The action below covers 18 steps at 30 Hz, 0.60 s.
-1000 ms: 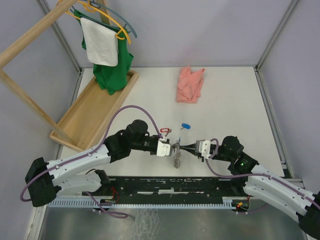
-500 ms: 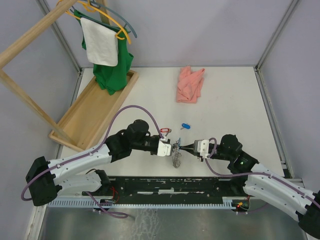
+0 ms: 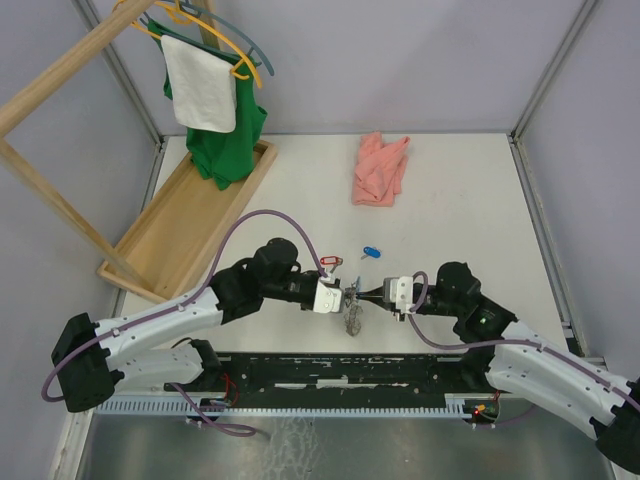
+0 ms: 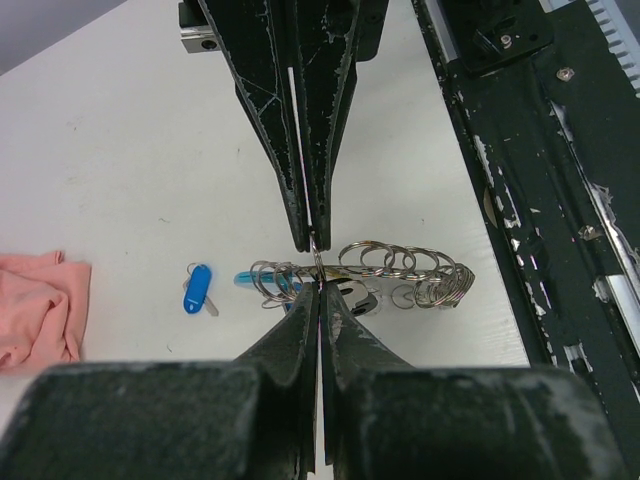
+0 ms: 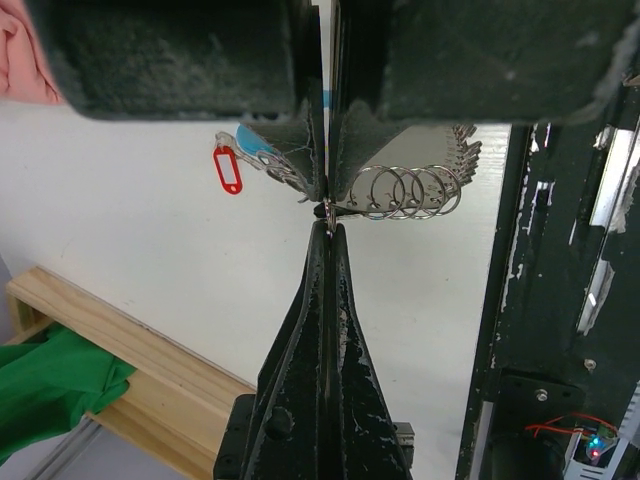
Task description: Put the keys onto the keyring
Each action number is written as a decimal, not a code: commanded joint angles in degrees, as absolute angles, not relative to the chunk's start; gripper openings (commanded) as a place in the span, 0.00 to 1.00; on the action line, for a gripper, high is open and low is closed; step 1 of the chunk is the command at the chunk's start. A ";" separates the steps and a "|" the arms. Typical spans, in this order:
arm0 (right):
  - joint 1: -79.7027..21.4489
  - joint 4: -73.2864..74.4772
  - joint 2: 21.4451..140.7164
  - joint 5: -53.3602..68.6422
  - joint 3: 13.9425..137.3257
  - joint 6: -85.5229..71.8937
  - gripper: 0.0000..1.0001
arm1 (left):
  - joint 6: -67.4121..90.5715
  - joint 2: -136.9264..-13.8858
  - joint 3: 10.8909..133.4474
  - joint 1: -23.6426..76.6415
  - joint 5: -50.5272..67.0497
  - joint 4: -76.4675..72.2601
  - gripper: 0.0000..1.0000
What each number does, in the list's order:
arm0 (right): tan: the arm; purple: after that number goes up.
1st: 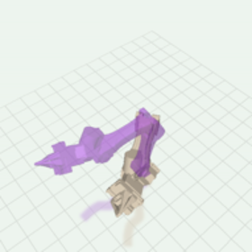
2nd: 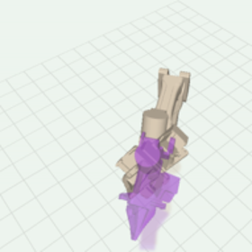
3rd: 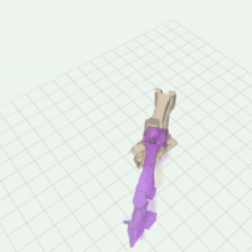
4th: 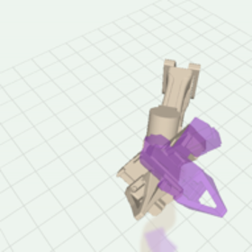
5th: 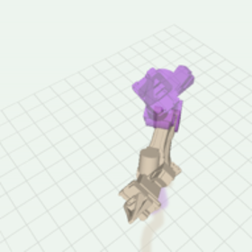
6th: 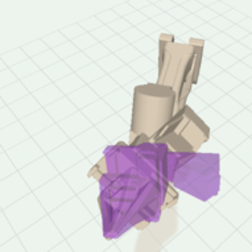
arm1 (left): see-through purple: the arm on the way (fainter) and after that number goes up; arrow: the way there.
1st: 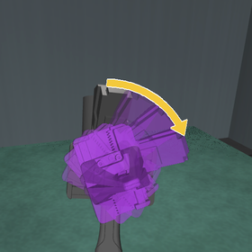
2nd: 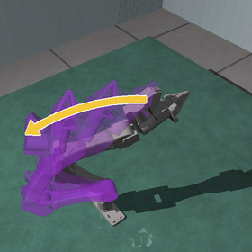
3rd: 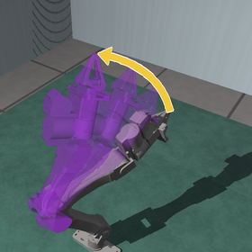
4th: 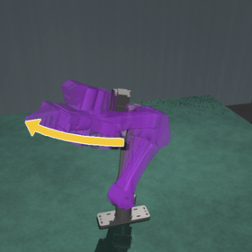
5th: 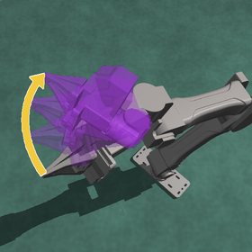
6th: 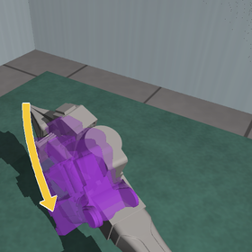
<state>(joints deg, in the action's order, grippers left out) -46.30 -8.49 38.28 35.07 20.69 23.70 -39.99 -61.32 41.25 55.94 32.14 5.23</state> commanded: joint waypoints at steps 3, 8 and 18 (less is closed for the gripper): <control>-46.22 -3.40 40.44 36.83 26.17 27.58 0.01 | -42.06 -59.17 45.55 56.27 38.20 3.25 0.03; -46.32 1.06 43.11 38.22 29.16 30.46 0.01 | -42.02 -60.15 47.70 56.28 39.35 6.48 0.03; -46.82 8.99 47.24 38.86 33.99 36.28 0.01 | -40.37 -61.65 50.62 56.28 40.17 6.77 0.03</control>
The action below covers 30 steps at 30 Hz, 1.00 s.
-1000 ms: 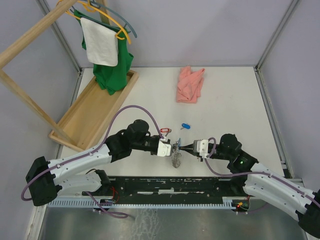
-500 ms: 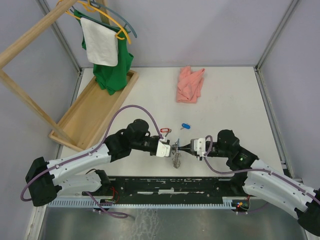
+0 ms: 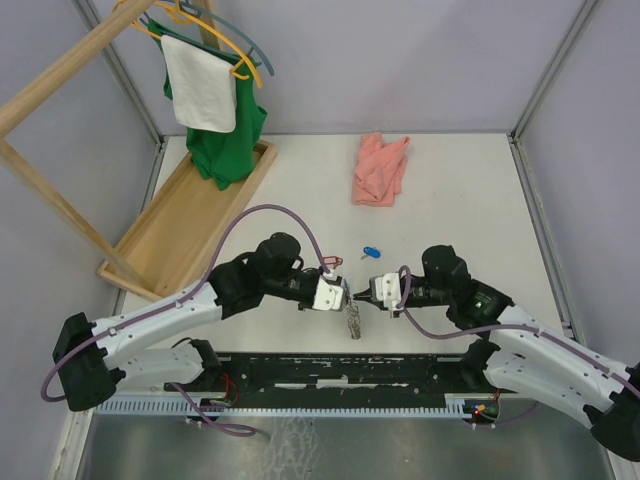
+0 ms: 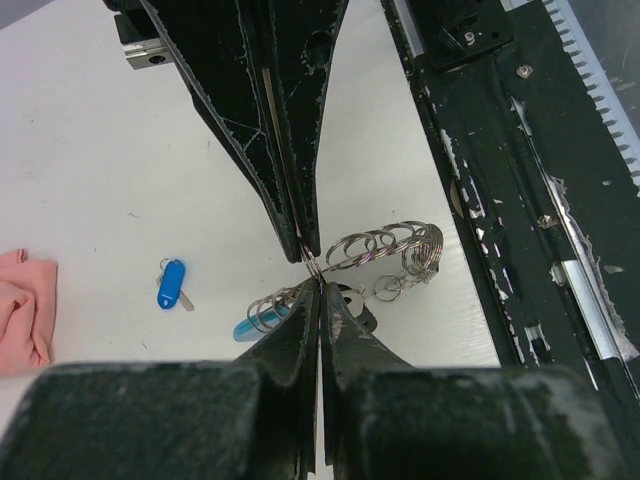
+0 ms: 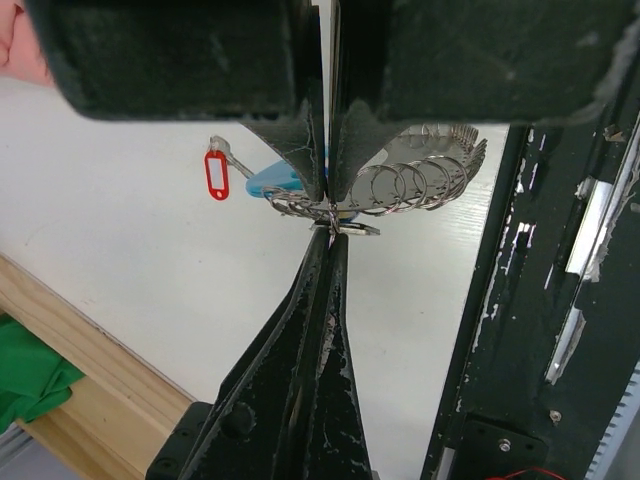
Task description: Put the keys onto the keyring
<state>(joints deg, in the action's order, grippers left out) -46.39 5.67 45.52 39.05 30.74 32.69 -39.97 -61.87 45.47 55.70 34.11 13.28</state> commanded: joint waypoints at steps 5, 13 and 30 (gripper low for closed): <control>-47.47 11.27 48.95 38.85 35.69 38.18 0.01 | -39.79 -62.85 51.64 56.31 41.52 7.36 0.03; -48.34 10.99 49.14 37.94 36.11 40.34 0.01 | -37.19 -65.15 52.02 56.17 42.21 8.22 0.03; -48.20 1.67 42.03 36.65 29.28 32.47 0.01 | -29.72 -58.32 42.83 51.10 40.55 4.11 0.03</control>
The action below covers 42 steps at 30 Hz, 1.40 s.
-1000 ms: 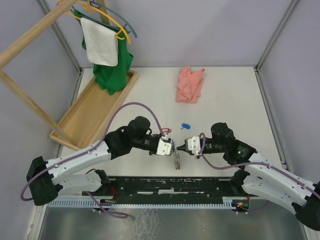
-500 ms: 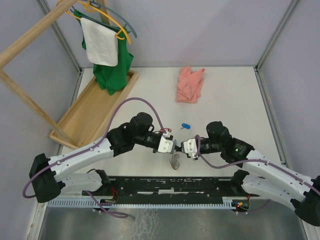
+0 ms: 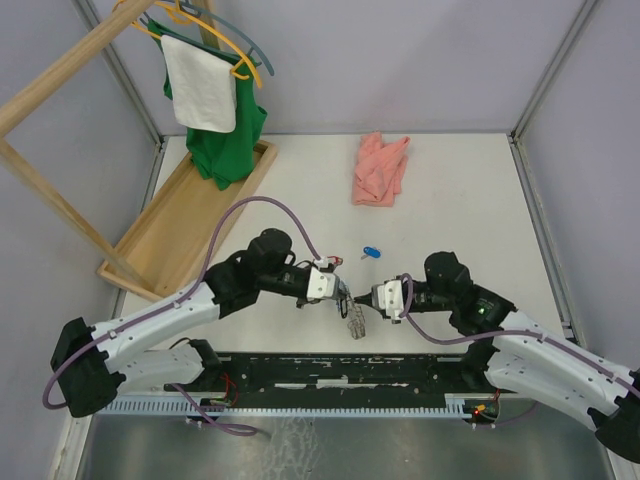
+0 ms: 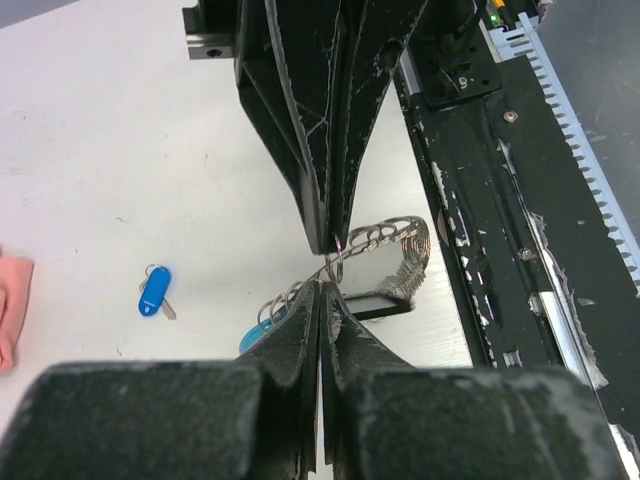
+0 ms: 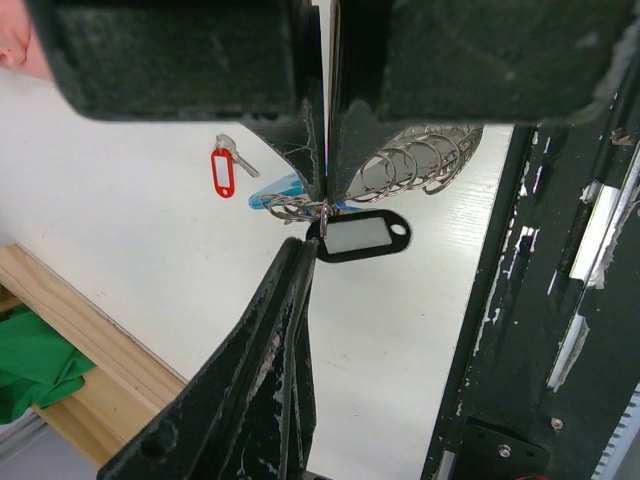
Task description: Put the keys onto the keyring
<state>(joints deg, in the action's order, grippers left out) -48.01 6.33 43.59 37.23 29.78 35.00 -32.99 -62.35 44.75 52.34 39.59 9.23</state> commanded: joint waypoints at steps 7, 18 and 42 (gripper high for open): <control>-48.08 -2.65 40.22 33.66 26.37 28.62 0.01 | -26.26 -54.90 37.88 50.60 38.50 -5.72 0.03; -47.89 -8.43 37.97 31.40 23.58 24.86 0.01 | -20.53 -53.96 30.77 50.56 38.07 -21.22 0.03; -47.86 2.21 29.53 22.73 26.04 27.51 0.01 | 5.89 -42.46 13.27 50.69 0.94 -15.85 0.03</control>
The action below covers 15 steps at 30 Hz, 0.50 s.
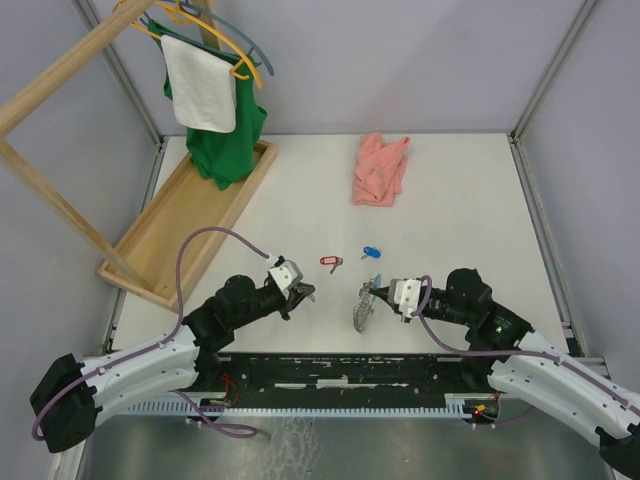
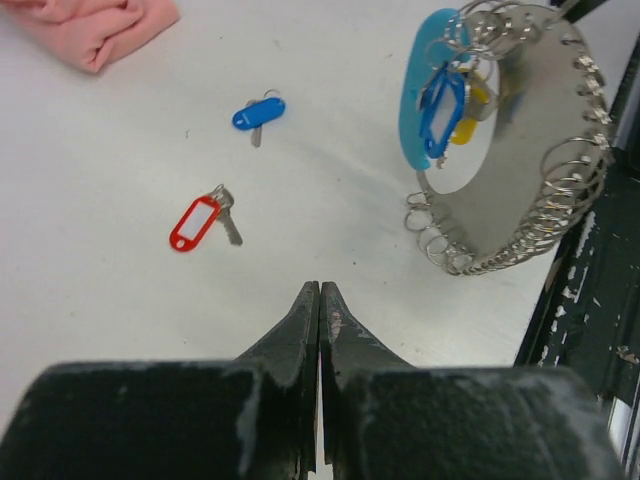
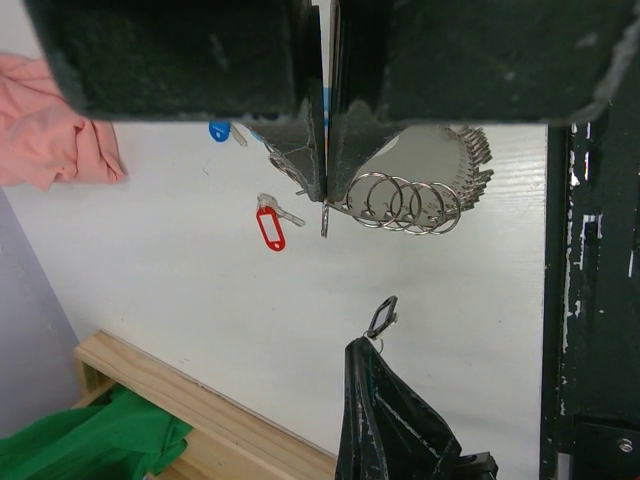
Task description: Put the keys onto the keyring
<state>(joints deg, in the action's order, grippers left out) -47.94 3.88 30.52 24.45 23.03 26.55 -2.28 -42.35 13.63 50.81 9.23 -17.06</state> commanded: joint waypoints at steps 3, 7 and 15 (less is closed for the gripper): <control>-47.90 2.35 29.87 22.67 26.06 27.65 0.01 | 7.18 -46.19 13.29 50.69 -2.76 -16.70 0.03; -47.90 2.47 29.72 22.55 25.89 27.62 0.01 | 7.25 -52.41 13.47 50.69 -7.29 -20.97 0.03; -47.90 1.97 29.92 22.63 25.34 27.39 0.01 | 4.76 -65.71 13.69 50.53 -13.49 -35.13 0.03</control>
